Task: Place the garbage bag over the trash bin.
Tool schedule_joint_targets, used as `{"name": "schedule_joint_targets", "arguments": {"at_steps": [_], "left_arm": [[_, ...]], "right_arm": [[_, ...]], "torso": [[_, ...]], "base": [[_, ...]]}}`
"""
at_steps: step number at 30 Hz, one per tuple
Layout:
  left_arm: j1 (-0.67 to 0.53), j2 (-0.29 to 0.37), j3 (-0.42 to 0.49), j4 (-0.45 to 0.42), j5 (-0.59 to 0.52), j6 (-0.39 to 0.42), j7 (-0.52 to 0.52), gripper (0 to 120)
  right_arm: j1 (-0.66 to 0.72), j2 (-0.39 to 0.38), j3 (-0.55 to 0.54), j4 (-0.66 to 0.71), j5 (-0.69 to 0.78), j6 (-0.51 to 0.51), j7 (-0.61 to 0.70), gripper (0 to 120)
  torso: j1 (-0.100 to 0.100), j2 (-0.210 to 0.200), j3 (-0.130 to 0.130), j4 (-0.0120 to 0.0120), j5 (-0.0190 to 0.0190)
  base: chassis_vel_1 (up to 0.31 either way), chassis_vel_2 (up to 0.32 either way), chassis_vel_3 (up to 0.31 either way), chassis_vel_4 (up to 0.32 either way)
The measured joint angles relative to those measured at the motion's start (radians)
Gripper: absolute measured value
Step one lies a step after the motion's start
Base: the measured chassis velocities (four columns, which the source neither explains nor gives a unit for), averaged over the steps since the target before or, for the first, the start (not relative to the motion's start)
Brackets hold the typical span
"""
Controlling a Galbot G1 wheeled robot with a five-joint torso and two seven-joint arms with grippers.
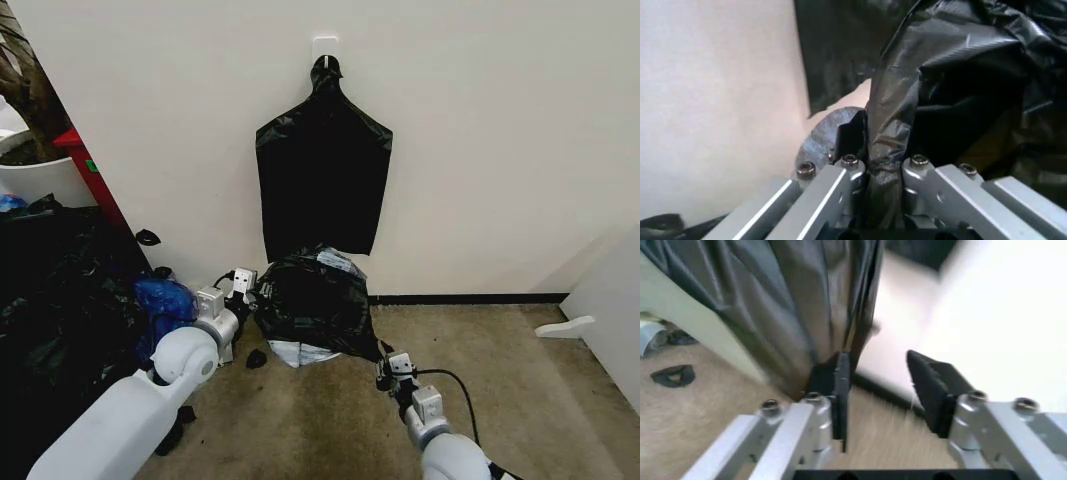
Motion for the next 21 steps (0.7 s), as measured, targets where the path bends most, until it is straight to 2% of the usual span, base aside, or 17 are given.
{"name": "schedule_joint_targets", "arguments": {"at_steps": [3,6,10,13,17,20,21], "left_arm": [[0.0,0.019,0.004,0.012,0.031,-0.032,0.011,4],[0.003,0.026,0.006,0.015,0.057,-0.056,0.02,4],[0.019,0.038,0.013,0.017,0.125,-0.111,0.045,4],[0.027,0.042,0.016,0.017,0.145,-0.137,0.06,4],[0.055,0.05,0.02,0.017,0.231,-0.232,0.121,4],[0.066,0.052,0.02,0.019,0.268,-0.268,0.142,4],[0.075,0.052,0.02,0.019,0.289,-0.283,0.151,4]], "right_arm": [[0.019,0.001,0.067,-0.089,-0.176,0.177,-0.086,47],[0.023,0.002,0.095,-0.095,-0.194,0.21,-0.093,54],[0.033,0.004,0.153,-0.05,-0.1,0.277,-0.14,72],[0.046,0.004,0.159,-0.036,-0.069,0.293,-0.168,79],[0.074,0.008,0.135,-0.013,-0.027,0.255,-0.2,96],[0.082,0.012,0.126,-0.014,-0.026,0.237,-0.208,98],[0.086,0.016,0.123,-0.018,-0.027,0.233,-0.216,93]], "torso": [[0.0,0.0,0.0,0.0003,0.0003],[0.0,0.0,0.0,0.0002,0.0001],[0.0,0.0,0.0,0.0,-0.0001],[0.0,0.0,0.0,0.0002,0.0],[0.0,0.0,0.0,0.0002,0.0],[0.0,0.0,0.0,0.0002,-0.0001],[0.0,0.0,0.0,0.0001,-0.0001]], "base": [[0.0,0.0,0.0,0.0],[0.0,0.0,0.0,0.0],[0.0,0.0,0.0,0.0],[0.0,0.0,0.0,0.0],[0.0,0.0,0.0,0.0],[0.0,0.0,0.0,0.0],[0.0,0.0,0.0,0.0]]}}
